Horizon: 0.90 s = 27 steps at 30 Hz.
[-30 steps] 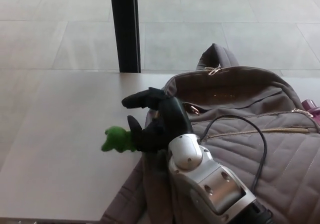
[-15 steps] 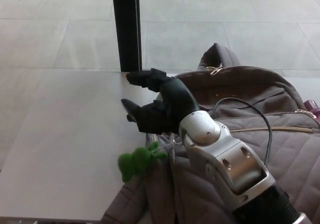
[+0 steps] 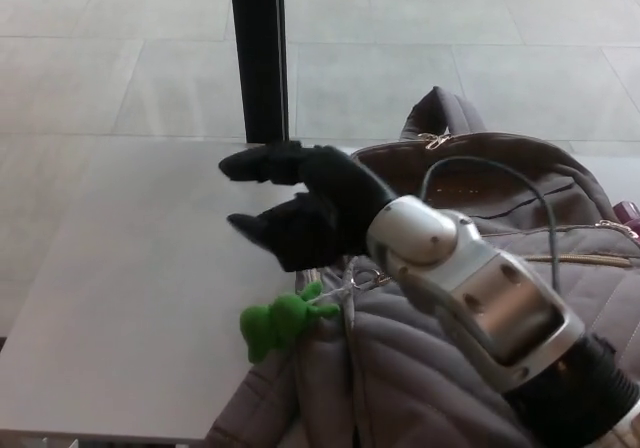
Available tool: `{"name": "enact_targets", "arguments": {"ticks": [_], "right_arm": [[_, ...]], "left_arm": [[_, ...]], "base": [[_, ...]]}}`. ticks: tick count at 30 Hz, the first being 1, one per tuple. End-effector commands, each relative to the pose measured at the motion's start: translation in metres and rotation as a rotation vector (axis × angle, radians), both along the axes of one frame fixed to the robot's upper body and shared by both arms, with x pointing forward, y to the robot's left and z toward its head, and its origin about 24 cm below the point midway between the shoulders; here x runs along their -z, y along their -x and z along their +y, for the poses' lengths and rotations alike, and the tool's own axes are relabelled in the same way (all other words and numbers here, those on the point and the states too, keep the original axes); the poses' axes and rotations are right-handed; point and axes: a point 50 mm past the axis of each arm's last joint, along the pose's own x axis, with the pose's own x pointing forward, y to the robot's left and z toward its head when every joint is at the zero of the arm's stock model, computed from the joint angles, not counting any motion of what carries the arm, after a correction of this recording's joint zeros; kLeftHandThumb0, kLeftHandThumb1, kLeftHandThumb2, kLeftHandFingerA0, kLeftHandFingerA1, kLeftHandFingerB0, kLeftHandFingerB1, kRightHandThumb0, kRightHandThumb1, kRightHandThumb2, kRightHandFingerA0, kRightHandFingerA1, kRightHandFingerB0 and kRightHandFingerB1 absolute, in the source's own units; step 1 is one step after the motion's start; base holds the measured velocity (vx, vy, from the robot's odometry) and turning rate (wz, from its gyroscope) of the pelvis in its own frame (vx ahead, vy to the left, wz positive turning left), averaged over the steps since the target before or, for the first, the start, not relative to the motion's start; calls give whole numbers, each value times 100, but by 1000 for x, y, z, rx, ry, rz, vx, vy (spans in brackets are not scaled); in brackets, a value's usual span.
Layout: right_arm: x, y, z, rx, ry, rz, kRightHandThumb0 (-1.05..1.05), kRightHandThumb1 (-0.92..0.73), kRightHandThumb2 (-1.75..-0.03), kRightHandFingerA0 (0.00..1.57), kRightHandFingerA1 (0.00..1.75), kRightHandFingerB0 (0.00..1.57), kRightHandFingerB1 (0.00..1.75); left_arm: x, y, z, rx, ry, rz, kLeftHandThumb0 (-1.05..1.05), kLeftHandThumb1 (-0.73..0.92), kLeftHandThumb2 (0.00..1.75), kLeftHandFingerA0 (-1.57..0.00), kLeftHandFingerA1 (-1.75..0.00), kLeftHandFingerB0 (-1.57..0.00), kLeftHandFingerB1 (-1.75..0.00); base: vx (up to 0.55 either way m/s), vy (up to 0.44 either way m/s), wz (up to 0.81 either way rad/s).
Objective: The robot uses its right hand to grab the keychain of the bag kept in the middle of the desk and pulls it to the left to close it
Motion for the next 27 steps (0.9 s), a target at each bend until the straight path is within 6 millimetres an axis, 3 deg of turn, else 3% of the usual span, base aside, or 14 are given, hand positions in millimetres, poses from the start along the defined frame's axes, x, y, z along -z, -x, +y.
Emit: {"name": "enact_targets", "arguments": {"ticks": [1,3,4,6,7,8,13,18,19,20,21,22,23,27], "right_arm": [[-76,-22,-104,68,100,-71,-64,-57,-90,24,55,15,43],[-92,-21,-137,151,108,-109,-69,-57,-93,24,53,17,43],[-100,-20,-155,197,92,-144,-63,-72,-62,34,53,27,31],[-110,-17,-178,246,89,-176,-69,-56,-91,22,56,19,44],[-111,-16,-180,249,90,-177,-69,-56,-91,22,56,19,44],[-116,-12,-194,285,74,-198,-67,-72,-62,24,47,24,30],[-130,25,-300,611,-65,-241,-50,-72,-62,43,50,29,32],[-112,76,-381,910,-43,-223,-55,-71,-61,45,56,31,33],[-101,94,-399,991,-46,-213,-59,-57,-89,44,62,25,47],[-92,112,-414,1053,-31,-210,-56,-71,-61,45,57,34,35],[-87,121,-422,1103,-32,-205,-61,-54,-93,50,68,31,51],[-82,128,-429,1149,-43,-199,-61,-54,-93,50,68,31,51],[-65,152,-451,1248,-86,-203,-66,-64,-60,63,88,41,53],[-32,199,-474,1445,-213,-211,-61,-68,-61,71,97,43,56]], "left_arm": [[-3,3,1,51,-47,16,-57,92,69,-74,-57,-66,-50],[-3,3,1,41,-40,10,-57,92,68,-75,-57,-65,-50],[-2,3,1,32,-40,8,-57,92,67,-75,-58,-66,-50],[-2,2,1,31,-40,9,-58,92,67,-75,-60,-68,-51],[-2,2,1,31,-40,9,-58,92,67,-75,-60,-68,-51],[-4,5,3,10,-37,11,-58,91,67,-76,-61,-69,-51],[-5,7,5,22,-42,23,-58,91,67,-72,-58,-67,-51],[-5,6,5,8,-26,12,-58,91,67,-73,-59,-67,-51],[-5,6,5,13,-28,19,-59,91,67,-72,-59,-68,-50],[-5,6,5,15,-29,24,-59,91,67,-73,-59,-68,-51],[-5,6,5,17,-30,20,-59,91,67,-72,-59,-67,-51],[-6,6,6,20,-30,15,-59,91,67,-72,-59,-67,-51],[-6,6,5,16,-28,17,-59,91,67,-72,-58,-69,-50],[-5,7,6,0,-20,18,-59,91,67,-73,-59,-69,-51]], "base": [[0,0,0],[0,0,0],[0,0,0],[0,0,0],[0,0,0],[0,0,0],[0,0,0],[0,0,0],[0,0,0],[0,0,0],[0,0,0],[0,0,0],[0,0,0],[0,0,0]]}}
